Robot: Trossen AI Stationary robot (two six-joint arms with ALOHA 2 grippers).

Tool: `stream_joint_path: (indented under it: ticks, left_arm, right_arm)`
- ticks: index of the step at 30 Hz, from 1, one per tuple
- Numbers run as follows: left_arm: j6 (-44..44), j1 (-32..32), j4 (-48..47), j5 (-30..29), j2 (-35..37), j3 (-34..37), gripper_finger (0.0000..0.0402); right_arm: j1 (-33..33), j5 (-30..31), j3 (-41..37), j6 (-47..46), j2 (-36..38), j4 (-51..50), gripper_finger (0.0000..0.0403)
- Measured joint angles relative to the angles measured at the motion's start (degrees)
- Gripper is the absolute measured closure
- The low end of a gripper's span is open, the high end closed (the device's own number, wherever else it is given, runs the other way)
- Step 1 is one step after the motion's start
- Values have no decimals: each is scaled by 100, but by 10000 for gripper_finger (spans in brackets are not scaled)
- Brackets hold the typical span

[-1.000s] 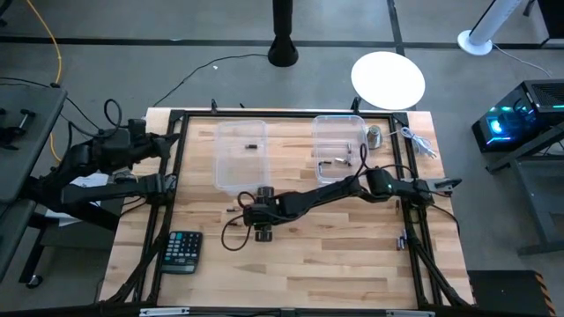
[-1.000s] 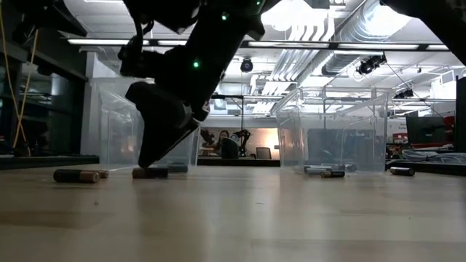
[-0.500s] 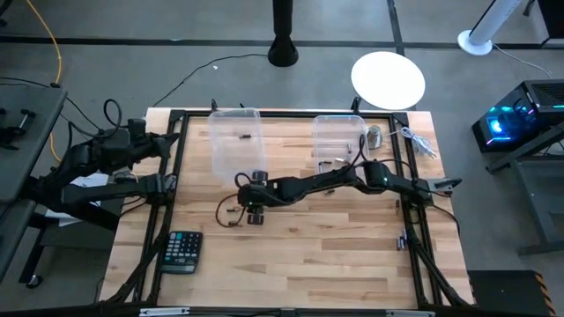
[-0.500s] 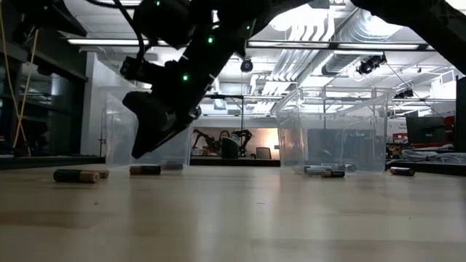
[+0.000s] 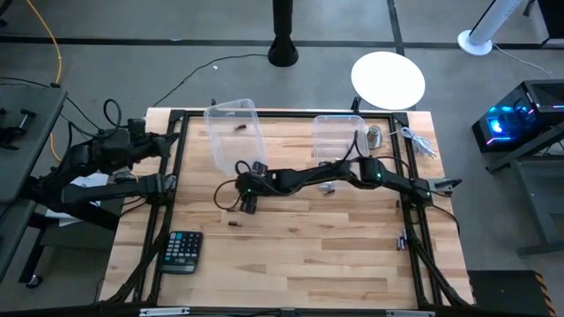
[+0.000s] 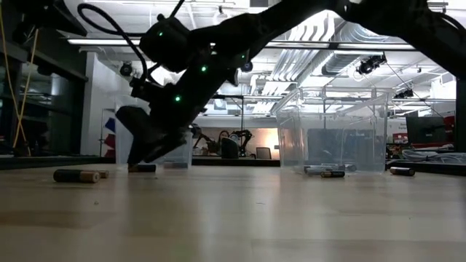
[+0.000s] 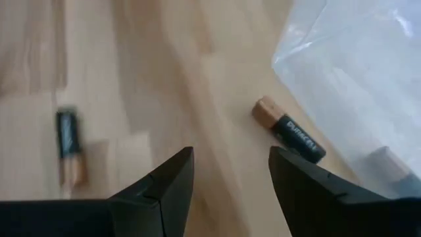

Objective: Sort batteries
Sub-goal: Put black battery into the left transparent bin

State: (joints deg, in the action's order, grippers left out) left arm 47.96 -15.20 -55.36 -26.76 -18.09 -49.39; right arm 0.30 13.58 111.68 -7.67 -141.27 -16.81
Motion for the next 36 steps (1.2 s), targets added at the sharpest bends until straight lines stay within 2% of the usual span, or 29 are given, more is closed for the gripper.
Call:
stream_joint_path:
  ticks: [9, 17, 22, 25, 31, 36]
  left_arm:
    - [3, 0, -2, 56, -4, 0, 402]
    - [10, -2, -3, 102, -6, 0, 401]
    - [0, -1, -4, 133, -7, 0, 402]
    - [-4, -2, -6, 133, -7, 0, 401]
    - [-6, -2, -7, 176, -7, 0, 401]
    - [-8, -2, -8, 247, -7, 0, 401]
  right_arm:
    - [-180, 720, 0, -1024, -218, 1173, 211]
    - [-366, 1135, 0, -2252, -398, 1541, 211]
    - [-429, 1125, 4, -2851, -455, 1581, 211]
    - [-450, 912, 7, -2908, -487, 1474, 211]
    - [-467, -78, 44, -3465, -402, 402, 211]
    - [-150, -370, -11, -2706, -96, 7, 211]
